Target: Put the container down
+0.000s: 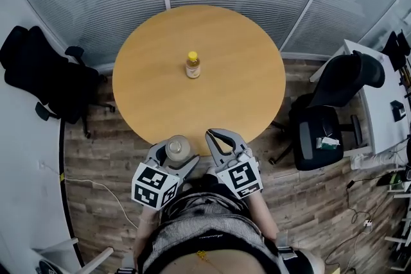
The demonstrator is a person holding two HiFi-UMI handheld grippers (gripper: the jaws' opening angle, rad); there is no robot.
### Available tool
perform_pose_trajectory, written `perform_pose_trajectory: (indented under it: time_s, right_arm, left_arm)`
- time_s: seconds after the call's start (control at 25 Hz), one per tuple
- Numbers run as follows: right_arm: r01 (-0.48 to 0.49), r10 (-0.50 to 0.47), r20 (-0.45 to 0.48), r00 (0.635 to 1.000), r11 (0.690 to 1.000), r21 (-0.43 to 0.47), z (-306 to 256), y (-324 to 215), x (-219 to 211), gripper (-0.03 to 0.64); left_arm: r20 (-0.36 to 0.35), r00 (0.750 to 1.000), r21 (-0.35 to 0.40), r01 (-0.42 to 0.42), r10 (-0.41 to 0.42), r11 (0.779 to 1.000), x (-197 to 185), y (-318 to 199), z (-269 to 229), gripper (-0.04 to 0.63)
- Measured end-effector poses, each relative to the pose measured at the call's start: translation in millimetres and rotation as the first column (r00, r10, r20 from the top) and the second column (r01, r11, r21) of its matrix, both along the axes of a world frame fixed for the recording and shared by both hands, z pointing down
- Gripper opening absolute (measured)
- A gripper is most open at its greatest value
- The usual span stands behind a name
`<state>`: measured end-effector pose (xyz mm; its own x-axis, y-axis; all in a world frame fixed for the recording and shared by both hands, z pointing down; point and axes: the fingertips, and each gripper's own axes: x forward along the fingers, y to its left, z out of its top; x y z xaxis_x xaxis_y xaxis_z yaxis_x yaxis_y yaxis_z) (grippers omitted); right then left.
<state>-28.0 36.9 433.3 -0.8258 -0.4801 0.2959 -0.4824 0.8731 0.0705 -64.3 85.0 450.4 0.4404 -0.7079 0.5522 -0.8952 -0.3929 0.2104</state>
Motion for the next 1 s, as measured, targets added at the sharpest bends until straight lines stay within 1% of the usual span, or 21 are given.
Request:
perform_pose_trajectory:
  time_s: [0.4, 0.68, 1.0]
  right_arm:
    - [0.070, -0.070, -0.004, 0.998, 0.998, 0.009, 3, -11, 2, 0.021]
    - [0.079, -0.079, 0.012, 0.997, 0.997, -0.001, 3, -19, 14, 0.021]
    - [0.041, -0.041, 0.009, 0.999, 0.999, -0.017, 8, -26, 34, 0.021]
  left_arm:
    - [0.000, 0.998, -0.004, 0.065, -0.065, 0.998, 6, -7, 2, 0.339]
    - [-0.007, 0.994, -0.002, 0.105, -0.105, 0.994, 14, -15, 6, 0.339]
    - [-0.013, 0.997, -0.016, 0.078, -0.078, 0.997, 29, -23, 11, 0.339]
